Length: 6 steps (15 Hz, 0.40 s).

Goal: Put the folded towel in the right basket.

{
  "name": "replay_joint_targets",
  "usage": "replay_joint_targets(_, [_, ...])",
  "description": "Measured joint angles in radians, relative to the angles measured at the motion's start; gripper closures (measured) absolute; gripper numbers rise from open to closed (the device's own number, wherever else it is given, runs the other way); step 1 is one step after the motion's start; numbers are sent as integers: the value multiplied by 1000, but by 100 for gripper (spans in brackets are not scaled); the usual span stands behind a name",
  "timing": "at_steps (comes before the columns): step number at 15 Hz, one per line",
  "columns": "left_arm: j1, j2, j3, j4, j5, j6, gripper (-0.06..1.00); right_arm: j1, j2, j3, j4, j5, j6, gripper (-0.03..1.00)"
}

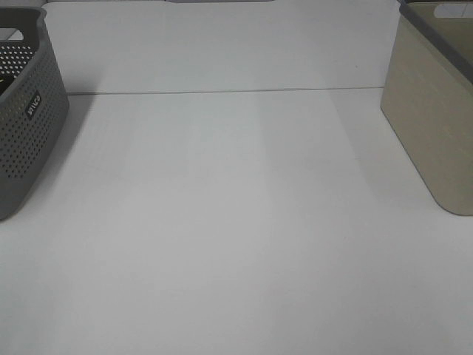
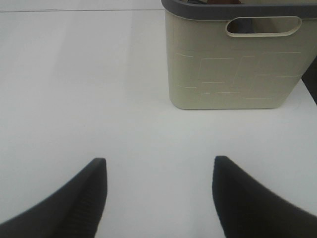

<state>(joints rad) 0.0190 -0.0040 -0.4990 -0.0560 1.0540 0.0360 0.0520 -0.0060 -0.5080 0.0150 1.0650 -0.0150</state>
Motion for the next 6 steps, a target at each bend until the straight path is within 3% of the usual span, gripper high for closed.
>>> replay_joint_targets(6, [0, 0, 0, 0, 0, 0, -3, 0, 0, 0, 0, 0, 0, 37])
